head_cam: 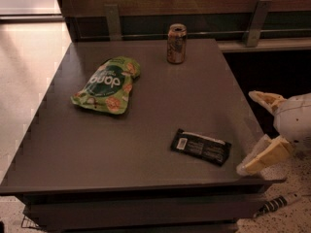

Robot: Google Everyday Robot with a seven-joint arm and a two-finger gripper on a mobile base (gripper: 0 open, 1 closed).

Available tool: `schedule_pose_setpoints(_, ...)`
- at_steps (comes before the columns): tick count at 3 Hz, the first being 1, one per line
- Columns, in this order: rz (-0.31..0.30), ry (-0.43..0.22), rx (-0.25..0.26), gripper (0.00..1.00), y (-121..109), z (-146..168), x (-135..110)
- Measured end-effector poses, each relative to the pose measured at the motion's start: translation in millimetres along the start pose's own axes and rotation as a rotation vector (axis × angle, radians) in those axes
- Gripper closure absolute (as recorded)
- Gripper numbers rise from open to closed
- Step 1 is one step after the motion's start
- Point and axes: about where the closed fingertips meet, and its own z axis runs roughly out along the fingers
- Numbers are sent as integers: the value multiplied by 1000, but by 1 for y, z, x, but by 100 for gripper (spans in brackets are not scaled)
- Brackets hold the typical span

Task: Move rxbar chocolate near orange can

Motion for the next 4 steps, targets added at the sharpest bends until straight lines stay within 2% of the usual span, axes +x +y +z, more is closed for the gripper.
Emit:
schedule_pose_setpoints(1, 43, -176, -19, 0, 8, 12, -11)
schedule_pose_setpoints(2, 57, -226, -21, 0, 9, 12, -21)
schedule_pose_setpoints(3, 57, -226, -21, 0, 9, 12, -21)
schedule_pose_setpoints(4, 91, -254, -53, 0, 23, 37, -16)
